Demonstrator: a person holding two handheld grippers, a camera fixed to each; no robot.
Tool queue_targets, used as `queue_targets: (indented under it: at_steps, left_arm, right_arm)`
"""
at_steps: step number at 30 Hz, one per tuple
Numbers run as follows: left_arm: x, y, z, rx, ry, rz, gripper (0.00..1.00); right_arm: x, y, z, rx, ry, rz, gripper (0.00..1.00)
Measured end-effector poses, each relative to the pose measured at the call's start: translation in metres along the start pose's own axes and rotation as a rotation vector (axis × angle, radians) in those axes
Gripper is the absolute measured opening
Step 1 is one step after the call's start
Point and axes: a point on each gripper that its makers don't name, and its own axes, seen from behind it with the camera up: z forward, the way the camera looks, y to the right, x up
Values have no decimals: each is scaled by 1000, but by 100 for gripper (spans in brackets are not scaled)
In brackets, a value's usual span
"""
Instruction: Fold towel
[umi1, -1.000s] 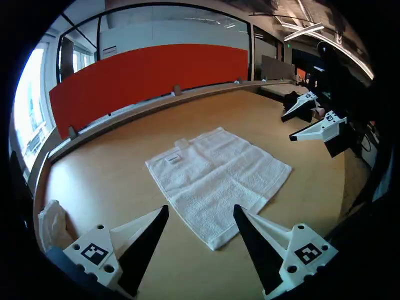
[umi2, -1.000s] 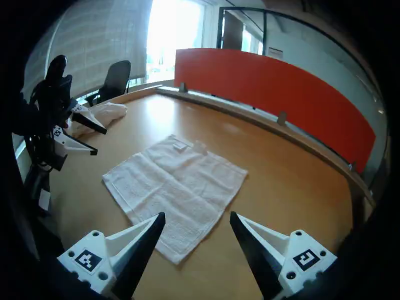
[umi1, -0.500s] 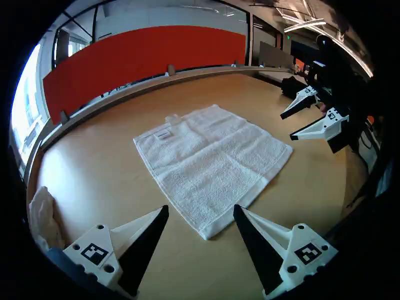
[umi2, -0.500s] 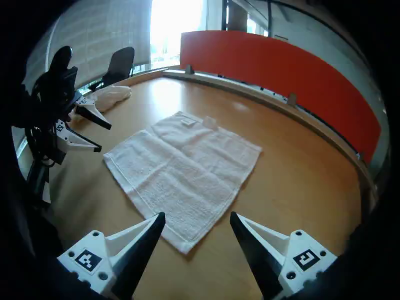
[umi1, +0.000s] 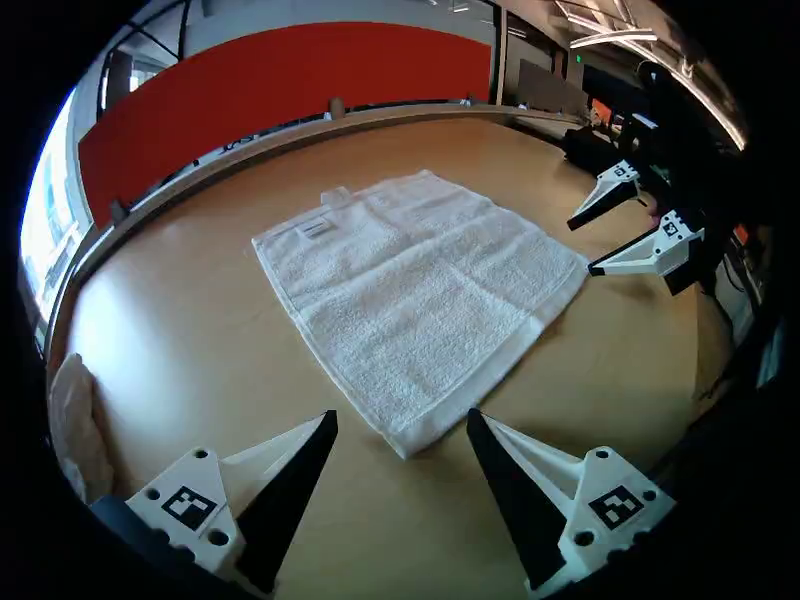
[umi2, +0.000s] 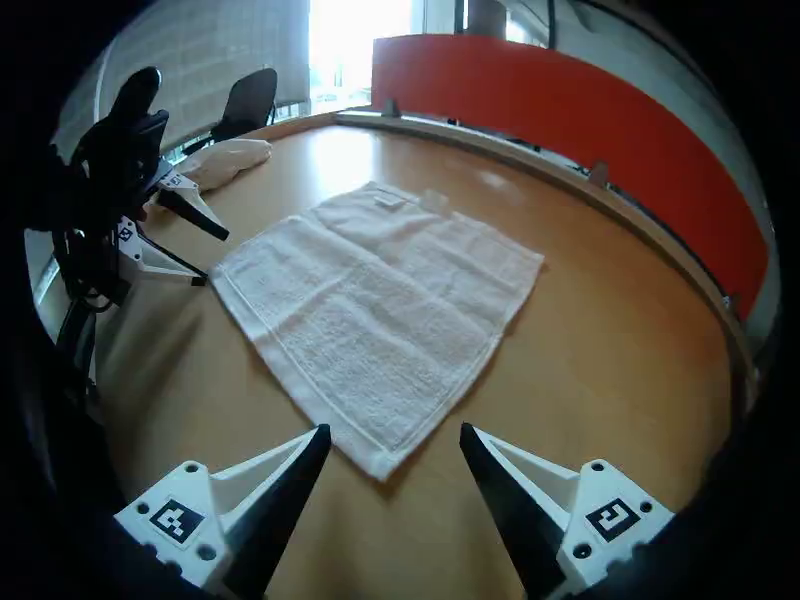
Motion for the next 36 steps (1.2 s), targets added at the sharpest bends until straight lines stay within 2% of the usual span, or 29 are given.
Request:
queue_targets:
  at_steps: [24, 36]
  left_arm:
    - [-10, 5, 10, -21, -46, 28, 96]
    - [-10, 7, 10, -19, -50, 26, 96]
  right_arm:
    - [-13, 1, 8, 20, -33, -18, 100]
    - [-17, -2, 8, 39, -30, 2, 94]
